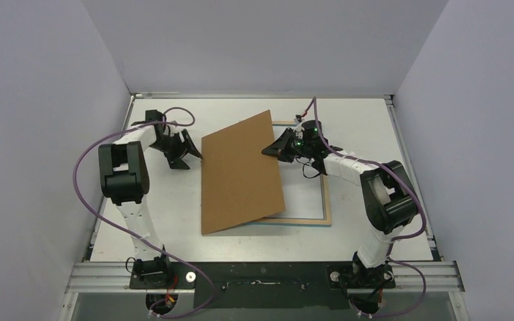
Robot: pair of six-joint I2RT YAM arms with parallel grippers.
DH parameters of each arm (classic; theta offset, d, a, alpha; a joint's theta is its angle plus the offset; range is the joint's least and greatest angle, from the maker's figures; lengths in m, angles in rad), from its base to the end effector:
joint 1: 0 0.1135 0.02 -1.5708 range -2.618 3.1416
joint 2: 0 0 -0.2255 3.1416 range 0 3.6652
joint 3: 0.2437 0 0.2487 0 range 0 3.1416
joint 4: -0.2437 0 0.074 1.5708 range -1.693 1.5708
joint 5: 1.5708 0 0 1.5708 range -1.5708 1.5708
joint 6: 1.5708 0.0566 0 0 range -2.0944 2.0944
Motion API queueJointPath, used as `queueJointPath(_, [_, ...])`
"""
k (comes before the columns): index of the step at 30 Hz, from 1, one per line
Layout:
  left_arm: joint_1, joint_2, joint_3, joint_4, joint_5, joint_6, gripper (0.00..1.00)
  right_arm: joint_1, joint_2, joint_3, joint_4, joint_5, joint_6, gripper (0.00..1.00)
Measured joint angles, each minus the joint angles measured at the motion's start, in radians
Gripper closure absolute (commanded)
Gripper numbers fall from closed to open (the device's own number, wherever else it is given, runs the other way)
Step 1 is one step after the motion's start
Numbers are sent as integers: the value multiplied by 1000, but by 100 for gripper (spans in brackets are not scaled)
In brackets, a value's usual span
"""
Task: Put the photo into the frame
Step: Turn over the photo frame item at the center of the board.
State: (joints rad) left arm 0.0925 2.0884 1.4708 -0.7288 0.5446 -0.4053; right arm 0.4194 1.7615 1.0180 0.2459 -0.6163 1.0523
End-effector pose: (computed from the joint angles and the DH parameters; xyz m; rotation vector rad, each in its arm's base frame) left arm 0.3914 0.0069 0.0993 -0.6235 2.8220 -0.8475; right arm 0.3398 0.1873 0.1584 0.3028 2.3279 1.4651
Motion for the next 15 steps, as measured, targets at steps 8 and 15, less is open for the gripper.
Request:
queueJointPath(8, [-47,-140,-3,60,-147,114,23,0,-14,154,-201,76,-32,100])
queueJointPath(15, [-202,-477,-74,254,-166,239,20,-1,-15,351,-429,188,25,100])
